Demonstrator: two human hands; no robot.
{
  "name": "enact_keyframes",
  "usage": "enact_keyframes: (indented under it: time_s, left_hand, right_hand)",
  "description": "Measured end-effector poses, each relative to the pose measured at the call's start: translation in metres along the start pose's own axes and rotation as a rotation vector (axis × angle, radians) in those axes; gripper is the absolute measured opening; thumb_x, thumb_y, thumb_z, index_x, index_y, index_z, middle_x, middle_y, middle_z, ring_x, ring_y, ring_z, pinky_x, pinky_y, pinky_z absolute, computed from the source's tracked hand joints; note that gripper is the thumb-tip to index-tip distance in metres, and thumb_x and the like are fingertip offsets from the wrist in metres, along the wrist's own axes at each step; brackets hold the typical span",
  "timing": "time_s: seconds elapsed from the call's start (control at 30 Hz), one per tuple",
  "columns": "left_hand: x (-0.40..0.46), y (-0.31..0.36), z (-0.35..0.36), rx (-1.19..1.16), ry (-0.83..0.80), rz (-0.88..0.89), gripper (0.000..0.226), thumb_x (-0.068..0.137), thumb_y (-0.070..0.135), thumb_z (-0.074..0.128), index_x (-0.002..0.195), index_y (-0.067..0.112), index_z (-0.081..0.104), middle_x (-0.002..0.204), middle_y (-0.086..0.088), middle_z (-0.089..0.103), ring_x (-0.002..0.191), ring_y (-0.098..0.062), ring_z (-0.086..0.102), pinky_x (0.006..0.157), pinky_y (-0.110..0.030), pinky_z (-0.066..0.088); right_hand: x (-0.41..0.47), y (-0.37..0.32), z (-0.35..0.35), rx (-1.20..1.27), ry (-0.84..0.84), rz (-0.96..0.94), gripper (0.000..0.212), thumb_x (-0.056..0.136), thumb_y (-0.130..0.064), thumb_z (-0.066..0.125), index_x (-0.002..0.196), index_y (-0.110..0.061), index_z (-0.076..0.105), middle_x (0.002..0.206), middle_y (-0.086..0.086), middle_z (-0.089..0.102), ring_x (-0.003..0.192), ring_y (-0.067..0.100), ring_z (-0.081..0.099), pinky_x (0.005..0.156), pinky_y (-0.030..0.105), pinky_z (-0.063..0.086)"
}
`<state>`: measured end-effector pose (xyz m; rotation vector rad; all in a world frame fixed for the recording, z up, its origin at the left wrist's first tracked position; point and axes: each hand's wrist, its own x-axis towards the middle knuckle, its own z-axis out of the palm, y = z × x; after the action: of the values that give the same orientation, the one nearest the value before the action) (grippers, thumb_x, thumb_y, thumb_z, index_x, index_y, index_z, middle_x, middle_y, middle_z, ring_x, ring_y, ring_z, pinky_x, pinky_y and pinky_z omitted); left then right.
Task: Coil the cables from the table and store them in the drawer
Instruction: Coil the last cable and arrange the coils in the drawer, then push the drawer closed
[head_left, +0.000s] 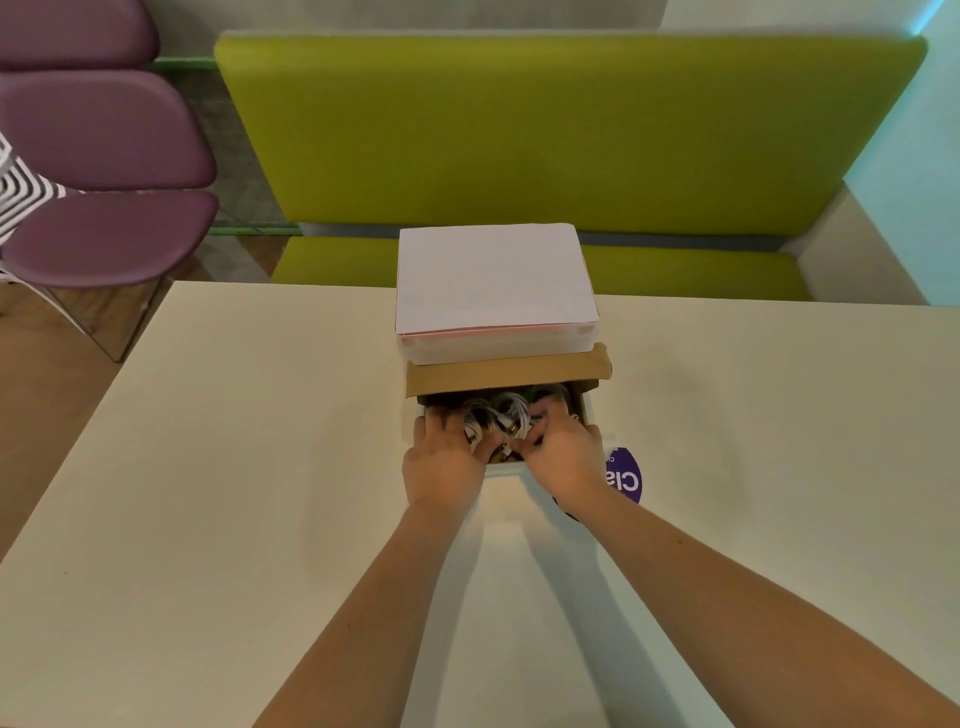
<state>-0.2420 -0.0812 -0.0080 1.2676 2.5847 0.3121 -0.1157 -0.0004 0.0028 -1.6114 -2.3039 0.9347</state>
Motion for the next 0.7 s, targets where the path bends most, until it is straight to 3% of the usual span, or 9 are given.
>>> enact_keyframes:
  time_s: [0.23,0.37,0.47,0.57,0.7]
  left_hand:
    - [0.003,0.005,0.003,0.002,0.016,-0.044,0.075,0.078,0.075,0.055,0.132,0.023,0.050,0.139,0.000,0.043,0.127,-0.020,0.038,0.089,-0.036,0.048]
    - [0.005,0.005,0.007,0.059,0.032,-0.053,0.079,0.076,0.079,0.052,0.132,0.024,0.052,0.139,-0.003,0.045,0.128,-0.023,0.041,0.107,-0.042,0.038]
    - [0.000,0.000,0.006,-0.028,0.102,0.029,0.057,0.088,0.064,0.052,0.130,0.026,0.057,0.136,-0.003,0.051,0.126,-0.026,0.046,0.114,-0.045,0.030]
    - [-0.010,-0.009,0.000,-0.318,0.172,0.046,0.028,0.095,0.039,0.057,0.116,0.023,0.068,0.123,-0.002,0.059,0.113,-0.023,0.051,0.099,-0.032,0.040]
    - [-0.015,-0.010,-0.015,-0.671,0.239,-0.094,0.007,0.096,0.022,0.060,0.101,0.018,0.057,0.102,0.002,0.055,0.096,-0.016,0.055,0.080,-0.020,0.042]
  right_hand:
    - [0.003,0.005,-0.005,-0.033,0.065,-0.103,0.030,0.089,-0.027,0.065,0.119,-0.024,0.064,0.092,0.001,0.070,0.092,0.024,0.062,0.087,0.037,0.048]
    - [0.000,0.013,-0.010,-0.009,0.228,-0.132,0.014,0.087,-0.018,0.066,0.095,-0.023,0.076,0.086,0.003,0.066,0.083,0.026,0.056,0.074,0.037,0.047]
    - [-0.004,0.019,-0.018,0.196,0.276,-0.024,0.011,0.086,-0.013,0.064,0.087,-0.019,0.074,0.082,0.002,0.063,0.078,0.023,0.058,0.069,0.038,0.052]
    - [-0.003,0.021,-0.032,0.414,0.241,0.160,0.007,0.089,-0.014,0.060,0.095,-0.017,0.063,0.091,0.001,0.060,0.086,0.020,0.060,0.064,0.021,0.045]
    - [-0.001,0.018,-0.047,0.567,0.273,0.266,0.030,0.090,-0.016,0.063,0.115,-0.020,0.047,0.105,0.003,0.056,0.081,0.013,0.058,0.057,0.022,0.038]
